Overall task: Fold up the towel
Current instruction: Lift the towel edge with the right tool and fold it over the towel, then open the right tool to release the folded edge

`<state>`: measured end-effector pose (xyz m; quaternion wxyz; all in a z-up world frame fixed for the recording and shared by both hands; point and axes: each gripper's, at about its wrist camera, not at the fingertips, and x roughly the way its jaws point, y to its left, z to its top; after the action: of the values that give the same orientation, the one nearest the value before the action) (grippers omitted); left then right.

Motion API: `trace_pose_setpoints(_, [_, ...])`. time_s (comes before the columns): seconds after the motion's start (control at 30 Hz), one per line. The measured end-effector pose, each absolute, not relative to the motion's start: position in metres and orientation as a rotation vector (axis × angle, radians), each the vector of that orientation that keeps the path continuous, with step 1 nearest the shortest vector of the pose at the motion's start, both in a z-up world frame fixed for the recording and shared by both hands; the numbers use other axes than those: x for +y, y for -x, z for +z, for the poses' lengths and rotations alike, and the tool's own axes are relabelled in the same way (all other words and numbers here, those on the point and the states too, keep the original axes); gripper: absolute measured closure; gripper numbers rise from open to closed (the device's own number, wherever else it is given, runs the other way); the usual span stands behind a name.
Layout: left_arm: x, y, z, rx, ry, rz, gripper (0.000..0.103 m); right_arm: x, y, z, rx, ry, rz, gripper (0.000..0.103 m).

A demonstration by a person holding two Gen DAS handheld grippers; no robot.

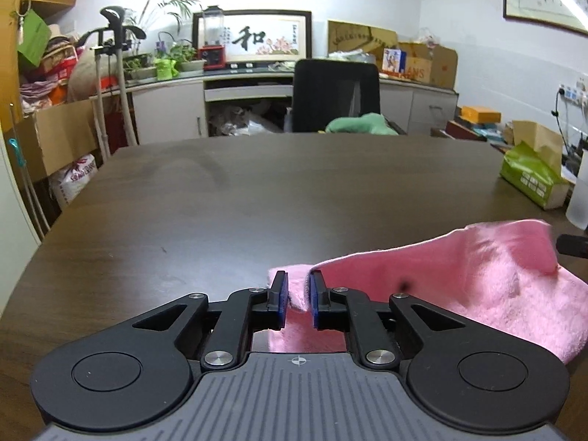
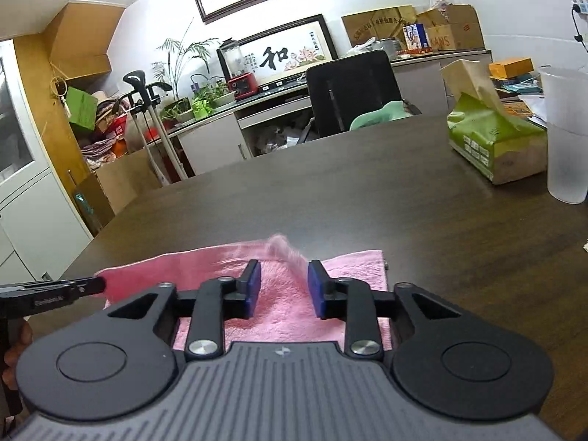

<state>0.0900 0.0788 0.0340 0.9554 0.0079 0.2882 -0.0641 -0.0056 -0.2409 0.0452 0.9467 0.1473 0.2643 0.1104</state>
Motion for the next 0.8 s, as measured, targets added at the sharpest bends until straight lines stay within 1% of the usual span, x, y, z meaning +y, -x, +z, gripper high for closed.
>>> trace_pose_setpoints(0.17, [0.078, -0.092, 0.043, 0.555, -0.033, -0.103, 0.084, -0.235, 0.011, 0.031, 0.607, -0.236, 0.22, 0.069])
trace_pose_setpoints(0.37, [0.082, -0.091, 0.05, 0.532, -0.031, -0.069, 0.082, -0.234, 0.023, 0.023, 0.672, -0.192, 0.186, 0.069])
trace_pose_setpoints(0.5, [0.087, -0.091, 0.047, 0.544, -0.022, -0.063, 0.078, -0.235, 0.031, 0.025, 0.672, -0.181, 0.18, 0.069])
trace_pose_setpoints(0.57, [0.084, -0.09, 0.04, 0.569, -0.026, -0.091, 0.077, -0.238, 0.031, 0.031, 0.653, -0.173, 0.186, 0.068])
trace_pose_setpoints(0.67, [0.075, -0.085, 0.029, 0.601, -0.064, -0.146, 0.077, -0.246, 0.019, 0.042, 0.618, -0.153, 0.169, 0.066])
trace_pose_setpoints(0.8, [0.062, -0.077, 0.019, 0.622, -0.105, -0.215, 0.073, -0.255, -0.015, 0.044, 0.664, -0.147, 0.215, 0.066])
